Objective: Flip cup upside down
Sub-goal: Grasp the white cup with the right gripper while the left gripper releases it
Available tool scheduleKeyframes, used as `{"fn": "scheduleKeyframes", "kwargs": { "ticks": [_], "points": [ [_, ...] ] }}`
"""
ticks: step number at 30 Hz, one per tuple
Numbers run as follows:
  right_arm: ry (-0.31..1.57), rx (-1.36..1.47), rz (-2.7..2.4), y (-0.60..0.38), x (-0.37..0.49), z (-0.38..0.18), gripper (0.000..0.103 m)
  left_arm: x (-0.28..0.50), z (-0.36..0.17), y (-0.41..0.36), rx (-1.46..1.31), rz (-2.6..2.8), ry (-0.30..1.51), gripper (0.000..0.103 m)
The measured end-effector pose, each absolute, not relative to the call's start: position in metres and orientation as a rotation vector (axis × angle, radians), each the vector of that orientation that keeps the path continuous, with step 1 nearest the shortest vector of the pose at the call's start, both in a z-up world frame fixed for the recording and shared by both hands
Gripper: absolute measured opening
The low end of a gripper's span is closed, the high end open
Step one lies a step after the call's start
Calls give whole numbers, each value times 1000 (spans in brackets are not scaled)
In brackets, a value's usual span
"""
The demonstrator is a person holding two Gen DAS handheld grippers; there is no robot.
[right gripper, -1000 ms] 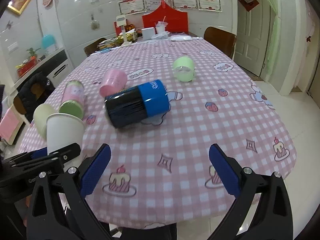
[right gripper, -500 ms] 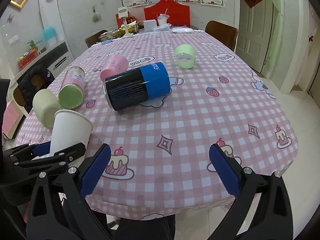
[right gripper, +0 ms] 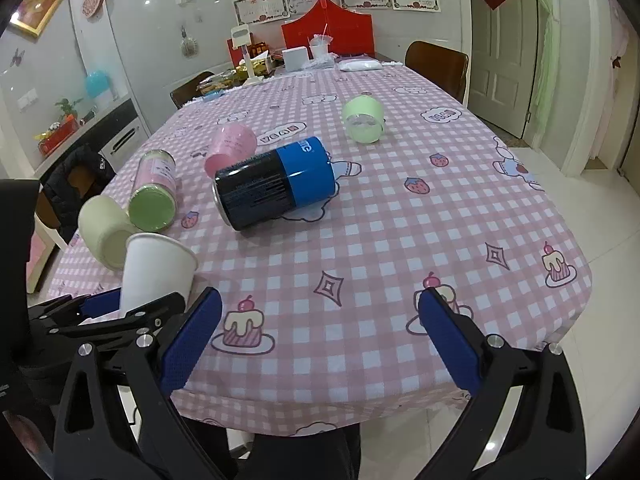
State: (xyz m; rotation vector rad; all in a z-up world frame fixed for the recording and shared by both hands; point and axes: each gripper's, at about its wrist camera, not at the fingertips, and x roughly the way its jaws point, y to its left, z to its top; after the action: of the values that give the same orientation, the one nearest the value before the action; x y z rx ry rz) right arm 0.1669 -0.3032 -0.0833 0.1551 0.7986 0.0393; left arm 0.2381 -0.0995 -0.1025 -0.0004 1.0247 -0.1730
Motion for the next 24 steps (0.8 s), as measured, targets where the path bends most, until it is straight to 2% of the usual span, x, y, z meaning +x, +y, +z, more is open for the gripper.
{"fn": "scheduleKeyframes", "kwargs": {
  "ticks": [7,24],
  "points": [
    [812,253,94,-300,170,-72,95,234,-78,-89,1,-166,981,72],
    [915,191,240,-208,205,-75,95,226,-55,2,-43,-61,944,72]
  ]
}}
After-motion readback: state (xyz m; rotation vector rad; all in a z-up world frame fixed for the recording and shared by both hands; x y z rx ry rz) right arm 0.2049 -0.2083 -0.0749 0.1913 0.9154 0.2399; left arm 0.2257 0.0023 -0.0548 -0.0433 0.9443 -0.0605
